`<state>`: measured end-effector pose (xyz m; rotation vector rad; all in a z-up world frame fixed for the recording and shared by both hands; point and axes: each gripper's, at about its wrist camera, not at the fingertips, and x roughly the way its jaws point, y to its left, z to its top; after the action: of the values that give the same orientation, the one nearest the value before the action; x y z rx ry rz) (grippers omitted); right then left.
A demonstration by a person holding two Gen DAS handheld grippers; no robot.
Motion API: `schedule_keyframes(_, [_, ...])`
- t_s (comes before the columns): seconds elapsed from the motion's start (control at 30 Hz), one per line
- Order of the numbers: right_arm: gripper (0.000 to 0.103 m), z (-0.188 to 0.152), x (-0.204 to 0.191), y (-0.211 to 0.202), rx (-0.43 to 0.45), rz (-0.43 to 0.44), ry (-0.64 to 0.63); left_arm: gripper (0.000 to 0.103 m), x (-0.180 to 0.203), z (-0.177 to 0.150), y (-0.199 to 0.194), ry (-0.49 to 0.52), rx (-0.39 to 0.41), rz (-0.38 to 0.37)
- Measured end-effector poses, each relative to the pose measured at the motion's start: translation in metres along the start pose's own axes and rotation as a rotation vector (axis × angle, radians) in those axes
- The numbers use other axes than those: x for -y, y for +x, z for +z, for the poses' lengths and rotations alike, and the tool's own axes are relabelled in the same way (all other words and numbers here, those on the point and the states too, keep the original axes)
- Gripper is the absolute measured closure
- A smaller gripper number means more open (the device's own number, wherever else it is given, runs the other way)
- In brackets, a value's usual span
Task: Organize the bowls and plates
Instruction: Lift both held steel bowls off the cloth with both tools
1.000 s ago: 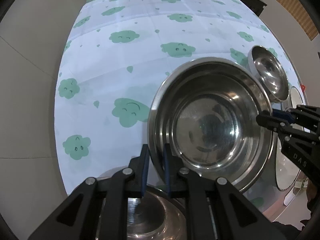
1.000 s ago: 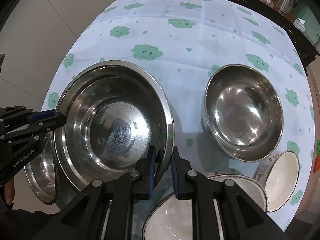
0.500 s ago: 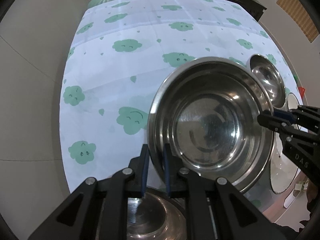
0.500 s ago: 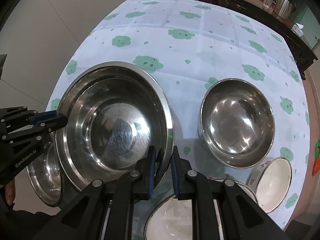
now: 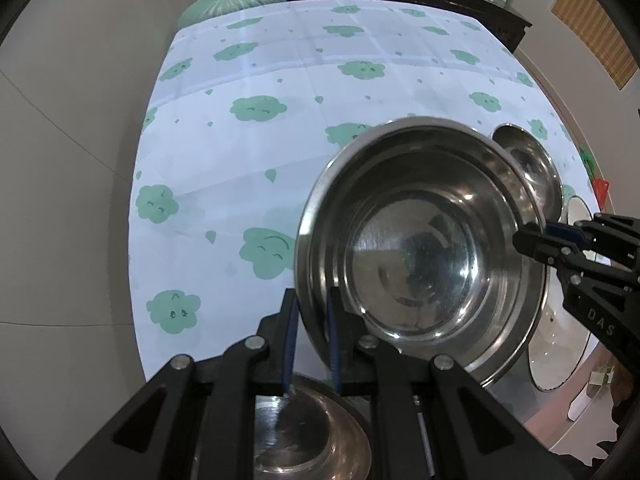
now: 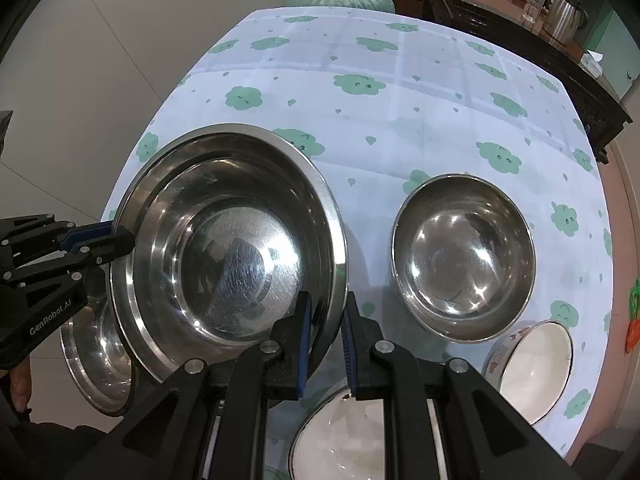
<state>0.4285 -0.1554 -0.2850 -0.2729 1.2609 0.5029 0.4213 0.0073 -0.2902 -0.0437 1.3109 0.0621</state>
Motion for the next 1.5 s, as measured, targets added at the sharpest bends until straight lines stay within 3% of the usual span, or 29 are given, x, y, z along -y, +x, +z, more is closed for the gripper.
schedule_keyframes(0.8, [0.087, -0.003, -0.012, -0.022, 0.030, 0.012, -0.039, 0.092, -0.010, -0.008, -0.031, -0.036, 0.039, 0.021])
schedule_keyframes(1.5, [0.087, -0.011, -0.038, -0.033, 0.036, 0.030, -0.091, 0.092, -0.025, -0.035, -0.049, -0.085, 0.050, 0.041])
